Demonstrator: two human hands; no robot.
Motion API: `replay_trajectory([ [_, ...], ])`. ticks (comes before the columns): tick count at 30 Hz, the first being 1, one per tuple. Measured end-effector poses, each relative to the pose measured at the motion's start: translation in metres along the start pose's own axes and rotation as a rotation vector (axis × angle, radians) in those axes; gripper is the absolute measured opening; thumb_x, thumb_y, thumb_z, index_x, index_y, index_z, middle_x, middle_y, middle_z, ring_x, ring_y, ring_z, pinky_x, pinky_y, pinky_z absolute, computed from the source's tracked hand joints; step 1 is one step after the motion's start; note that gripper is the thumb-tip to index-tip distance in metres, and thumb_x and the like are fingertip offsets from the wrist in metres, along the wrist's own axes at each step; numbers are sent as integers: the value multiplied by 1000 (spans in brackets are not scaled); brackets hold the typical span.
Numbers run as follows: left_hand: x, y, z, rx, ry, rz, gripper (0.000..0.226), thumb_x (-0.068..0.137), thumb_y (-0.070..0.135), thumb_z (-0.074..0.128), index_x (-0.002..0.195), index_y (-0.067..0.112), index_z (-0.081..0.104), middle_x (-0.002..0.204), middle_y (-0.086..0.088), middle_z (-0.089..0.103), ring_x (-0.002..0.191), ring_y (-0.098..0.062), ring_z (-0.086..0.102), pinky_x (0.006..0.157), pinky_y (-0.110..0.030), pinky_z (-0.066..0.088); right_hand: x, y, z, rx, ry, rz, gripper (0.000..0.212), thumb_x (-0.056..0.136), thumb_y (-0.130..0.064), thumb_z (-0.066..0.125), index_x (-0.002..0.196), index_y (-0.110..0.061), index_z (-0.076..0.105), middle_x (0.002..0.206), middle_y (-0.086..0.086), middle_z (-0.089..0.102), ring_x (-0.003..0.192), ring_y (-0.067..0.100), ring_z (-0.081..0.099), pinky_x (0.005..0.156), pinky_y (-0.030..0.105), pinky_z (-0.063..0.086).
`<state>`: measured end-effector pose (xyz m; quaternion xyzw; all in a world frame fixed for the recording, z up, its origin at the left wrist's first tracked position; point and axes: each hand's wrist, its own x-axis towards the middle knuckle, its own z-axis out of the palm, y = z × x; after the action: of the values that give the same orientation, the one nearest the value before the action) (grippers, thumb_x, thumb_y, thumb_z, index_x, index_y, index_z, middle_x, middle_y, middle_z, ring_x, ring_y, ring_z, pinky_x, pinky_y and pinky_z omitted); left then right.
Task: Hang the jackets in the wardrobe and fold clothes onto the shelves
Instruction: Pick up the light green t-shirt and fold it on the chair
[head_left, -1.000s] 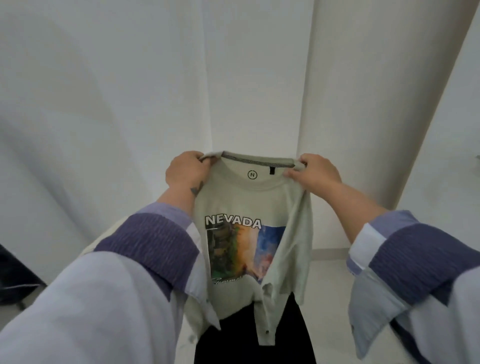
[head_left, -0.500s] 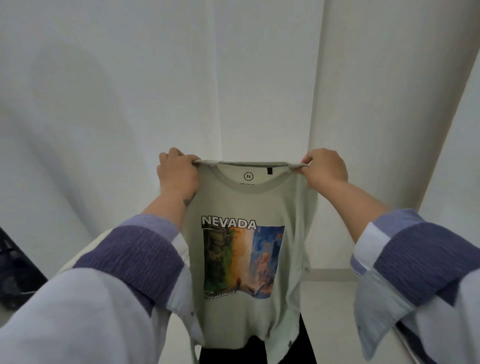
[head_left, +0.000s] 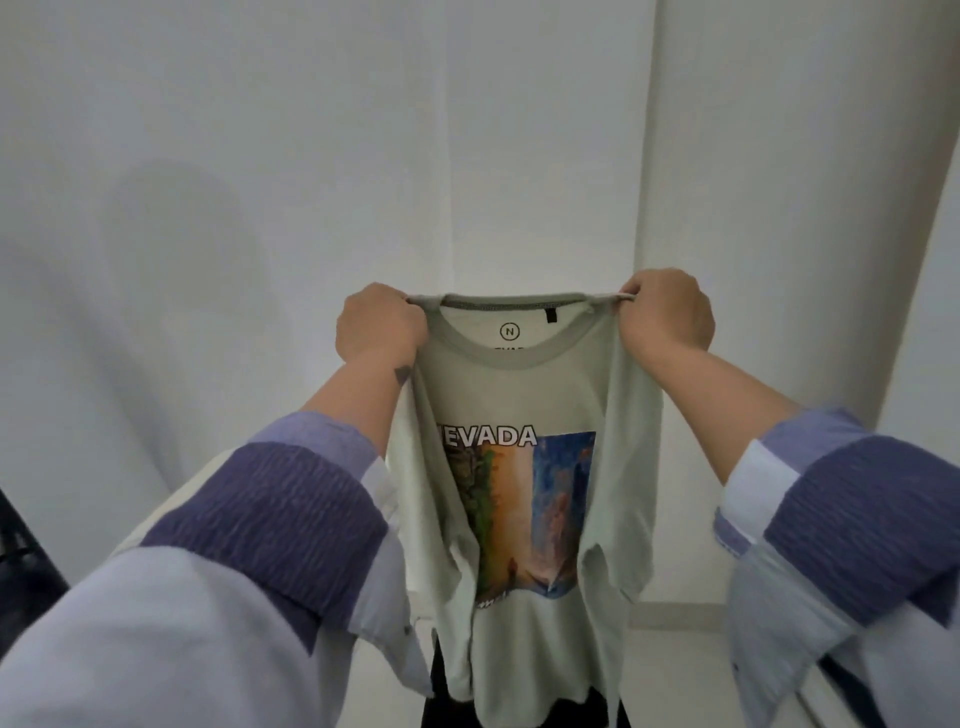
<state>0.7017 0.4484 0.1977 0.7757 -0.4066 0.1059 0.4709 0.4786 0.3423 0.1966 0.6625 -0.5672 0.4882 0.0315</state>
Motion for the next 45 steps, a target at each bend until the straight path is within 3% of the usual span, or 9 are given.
replay_trajectory([
  [7, 5, 11, -6, -299, -75, -59, 40, 89, 2, 41, 116, 15, 67, 124, -8, 63, 118, -28, 54, 91, -24, 41, 4, -6, -13, -60, -41, 100, 31, 87, -6, 48, 104, -18, 71, 109, 12, 66, 99, 35, 62, 75, 31, 44],
  [16, 10, 11, -21, -783, -423, 2, 27, 97, 14, 34, 78, 19, 52, 82, -2, 53, 73, -19, 49, 61, -28, 39, -5, -1, -17, 37, -270, 243, 29, 94, -16, 41, 118, -14, 56, 119, 15, 57, 106, 36, 56, 85, 37, 48],
  [19, 9, 5, -22, -889, -428, -23, 33, 97, 23, 31, 79, 25, 59, 86, 1, 59, 79, -19, 50, 64, -29, 37, -14, -4, -13, 341, -365, 299, 20, 95, -20, 33, 110, -19, 46, 107, 13, 53, 93, 34, 55, 82, 50, 54],
  [23, 10, 2, -23, -945, -406, -28, 31, 98, 25, 31, 85, 25, 59, 90, 1, 62, 84, -17, 56, 75, -32, 44, -25, -18, -12, 884, -448, 417, 13, 100, -20, 25, 105, -25, 37, 83, 1, 43, 64, 17, 41, 49, 24, 40],
  [26, 9, -2, -23, -969, -428, -63, 27, 99, 29, 32, 87, 25, 57, 96, -1, 60, 90, -18, 54, 82, -34, 43, -35, -29, -11, 1289, -481, 527, 14, 103, -24, 30, 98, -31, 40, 88, 1, 46, 66, 19, 45, 54, 30, 40],
  [29, 6, -6, -21, -993, -436, -119, 26, 98, 30, 34, 92, 26, 59, 106, -2, 63, 99, -21, 57, 93, -37, 44, -42, -34, -6, 1533, -497, 611, 18, 102, -19, 28, 98, -28, 44, 102, 8, 55, 82, 25, 52, 80, 41, 47],
  [32, 5, -14, -19, -986, -445, -214, 26, 96, 33, 39, 101, 24, 63, 113, -2, 66, 109, -24, 60, 99, -39, 46, -40, -34, -9, 1448, -599, 605, 29, 103, -21, 23, 104, -23, 51, 98, 10, 66, 84, 27, 62, 80, 39, 52],
  [37, 3, -21, -12, -1082, -509, -292, 26, 97, 28, 44, 81, 20, 62, 76, 1, 64, 69, -17, 59, 68, -29, 49, -29, -34, -18, 1246, -730, 567, 42, 103, -24, 22, 95, -10, 61, 64, 3, 72, 80, 18, 64, 67, 30, 51],
  [45, 8, -33, 14, -1136, -790, -275, 27, 92, 27, 44, 94, 13, 66, 79, -3, 70, 68, -19, 64, 67, -25, 51, -25, -28, 16, 1329, -719, 627, 45, 103, -27, 23, 104, -10, 64, 82, 6, 74, 70, 19, 72, 56, 26, 57],
])
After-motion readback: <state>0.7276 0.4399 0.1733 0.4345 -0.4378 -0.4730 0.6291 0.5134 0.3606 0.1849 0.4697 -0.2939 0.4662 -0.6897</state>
